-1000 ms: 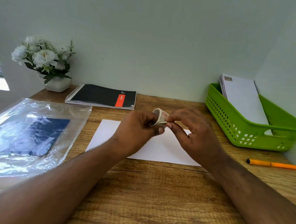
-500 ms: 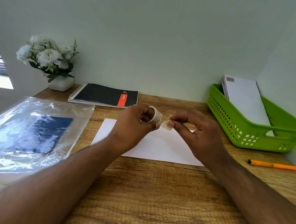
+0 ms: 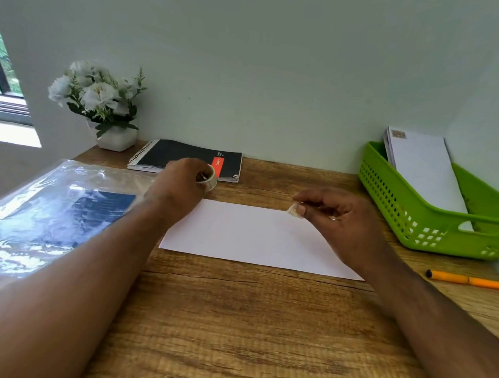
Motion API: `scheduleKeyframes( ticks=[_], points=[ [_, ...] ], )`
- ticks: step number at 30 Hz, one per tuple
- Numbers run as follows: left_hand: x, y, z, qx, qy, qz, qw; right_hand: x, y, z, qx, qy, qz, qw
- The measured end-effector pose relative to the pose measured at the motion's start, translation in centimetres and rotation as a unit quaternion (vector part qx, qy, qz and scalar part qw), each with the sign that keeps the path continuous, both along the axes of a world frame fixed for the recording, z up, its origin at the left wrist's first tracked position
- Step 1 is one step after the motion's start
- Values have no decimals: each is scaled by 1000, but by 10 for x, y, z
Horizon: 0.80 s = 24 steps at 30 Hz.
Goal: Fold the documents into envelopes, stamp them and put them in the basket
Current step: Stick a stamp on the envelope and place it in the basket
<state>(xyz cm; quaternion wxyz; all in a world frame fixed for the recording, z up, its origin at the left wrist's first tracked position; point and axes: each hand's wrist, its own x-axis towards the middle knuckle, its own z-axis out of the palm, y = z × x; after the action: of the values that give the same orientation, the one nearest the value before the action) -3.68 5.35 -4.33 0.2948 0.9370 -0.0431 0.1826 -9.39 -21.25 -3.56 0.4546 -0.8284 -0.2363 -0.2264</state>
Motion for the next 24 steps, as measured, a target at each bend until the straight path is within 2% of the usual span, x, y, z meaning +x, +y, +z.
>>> scheduleKeyframes(
  ticks=[4, 7, 9, 11, 13, 15, 20, 24],
  points=[
    [-4, -4, 5, 42, 0, 22, 999, 4, -6, 1, 47, 56, 8, 997],
    [-16, -19, 15, 105, -69, 36, 991, 7, -13, 3, 80, 88, 6, 993],
    [-29, -37, 19, 85, -87, -54, 991, 8, -20, 6, 109, 105, 7, 988],
    [-46, -61, 16, 86, -14, -182, 979, 9, -28, 11, 127, 115, 16, 985],
    [-55, -78, 9, 145, 85, -254, 953, 12, -38, 14, 120, 129, 14, 984],
    [-55, -83, 5, 184, 136, -261, 938, 15, -48, 15, 96, 151, -1, 984],
    [-51, -74, 9, 169, 114, -201, 958, 19, -65, 6, 10, 234, -16, 972],
    [-57, -87, 8, 167, 67, -243, 953, 21, -63, 3, 3, 246, -5, 969]
  ],
)
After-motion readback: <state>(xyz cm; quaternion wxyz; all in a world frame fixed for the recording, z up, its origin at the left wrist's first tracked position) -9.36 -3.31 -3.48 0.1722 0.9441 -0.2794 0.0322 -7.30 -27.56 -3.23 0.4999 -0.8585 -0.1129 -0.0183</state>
